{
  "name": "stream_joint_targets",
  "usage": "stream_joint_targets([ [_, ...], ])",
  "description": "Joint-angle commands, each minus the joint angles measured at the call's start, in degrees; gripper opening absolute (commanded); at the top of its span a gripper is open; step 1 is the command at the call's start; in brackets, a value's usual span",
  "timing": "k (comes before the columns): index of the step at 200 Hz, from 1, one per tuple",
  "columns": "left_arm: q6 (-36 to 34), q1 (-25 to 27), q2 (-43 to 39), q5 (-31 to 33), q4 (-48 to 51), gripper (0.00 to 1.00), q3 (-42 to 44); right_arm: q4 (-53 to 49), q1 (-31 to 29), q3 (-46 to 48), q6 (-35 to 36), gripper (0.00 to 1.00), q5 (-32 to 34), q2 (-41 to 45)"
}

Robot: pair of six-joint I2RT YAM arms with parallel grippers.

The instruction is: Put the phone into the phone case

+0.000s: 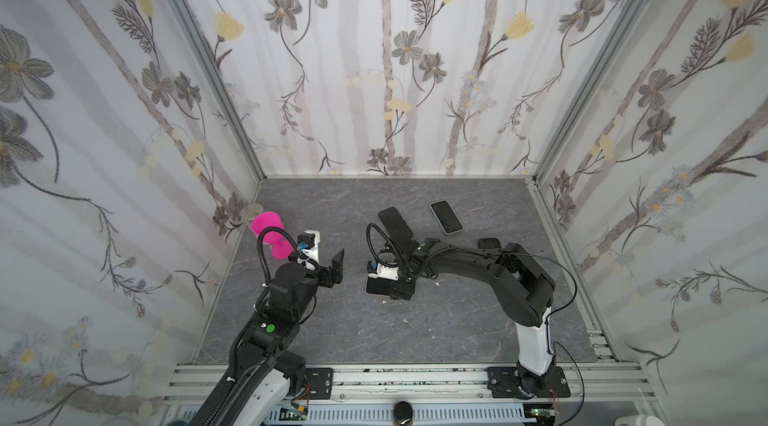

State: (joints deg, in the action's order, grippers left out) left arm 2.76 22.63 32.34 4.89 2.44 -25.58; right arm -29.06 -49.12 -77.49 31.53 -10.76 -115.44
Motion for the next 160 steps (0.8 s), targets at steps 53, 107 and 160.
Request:
stream_joint_targets([
  [53, -0.74, 0.02, -0.86, 5.66, 0.21, 0.87, -0.86, -1.42, 4.91, 3.06, -14.67, 0.66, 4.73, 1.55],
  [107, -0.40, -0.07, -1.06, 6.74, 0.13, 0.87, -0.90, 5.33, 9.09, 17.11, -27.55, 0.65, 8.34, 12.59],
  [160, 0.82, -0.05, 1.09, 7.29, -0.49, 0.86, -1.57, 6.67, 9.29, 23.83, -45.96, 0.66, 13.01, 20.42],
])
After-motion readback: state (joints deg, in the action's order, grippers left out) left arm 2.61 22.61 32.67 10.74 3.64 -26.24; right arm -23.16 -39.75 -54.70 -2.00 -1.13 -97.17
